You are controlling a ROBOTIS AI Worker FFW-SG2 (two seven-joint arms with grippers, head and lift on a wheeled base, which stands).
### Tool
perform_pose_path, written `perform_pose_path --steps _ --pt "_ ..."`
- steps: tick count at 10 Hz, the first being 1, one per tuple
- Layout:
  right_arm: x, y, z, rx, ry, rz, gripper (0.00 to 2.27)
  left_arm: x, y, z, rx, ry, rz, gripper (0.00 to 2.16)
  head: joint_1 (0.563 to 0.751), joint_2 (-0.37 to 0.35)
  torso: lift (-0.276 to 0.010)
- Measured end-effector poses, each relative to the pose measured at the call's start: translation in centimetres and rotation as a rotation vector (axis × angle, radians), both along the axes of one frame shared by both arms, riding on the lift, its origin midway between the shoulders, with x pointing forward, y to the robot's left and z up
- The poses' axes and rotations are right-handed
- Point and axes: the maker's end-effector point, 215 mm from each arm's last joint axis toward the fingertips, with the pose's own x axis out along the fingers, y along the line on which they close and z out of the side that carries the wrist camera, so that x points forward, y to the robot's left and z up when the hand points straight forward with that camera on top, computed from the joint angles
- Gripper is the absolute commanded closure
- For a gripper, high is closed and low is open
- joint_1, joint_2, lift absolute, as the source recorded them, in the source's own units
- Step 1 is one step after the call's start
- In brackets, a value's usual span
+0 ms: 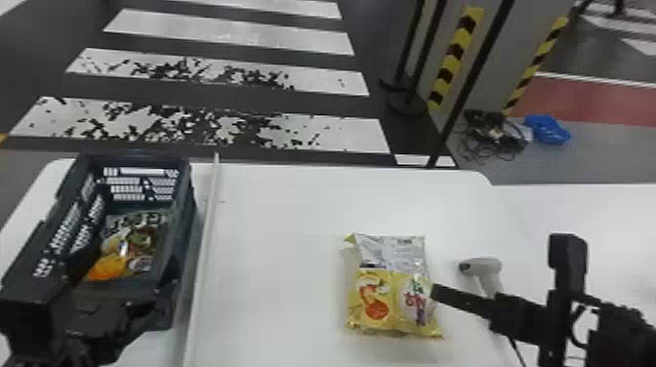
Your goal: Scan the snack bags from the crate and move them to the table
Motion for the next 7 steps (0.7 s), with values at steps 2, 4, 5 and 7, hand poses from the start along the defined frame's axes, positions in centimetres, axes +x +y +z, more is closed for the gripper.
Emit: perform_pose_path --steps 2,4,5,7 --pt "1.2 2.0 1.5 0.043 -0.074 0.058 1.38 0.1 0.2 0.1 0.004 -0.007 0.008 0.04 0.695 -0.135 -0.095" --pt "2.2 3.2 1.2 -0.017 -0.09 0.104 2.24 0.2 0.7 0.1 0.009 -0.008 0.015 0.04 0.695 -0.113 -0.095" --pt "2.5 3.8 1.3 -0.053 -0.101 0.122 2.24 0.3 0.9 0.1 0.009 -0.009 0.019 0.04 0.695 -0.101 -0.095" --pt "5.3 5.3 2.9 -0.14 -0.242 0.14 2.24 0.7 1.0 0.4 0.004 -0.019 0.022 0.04 0.695 -0.08 -0.095"
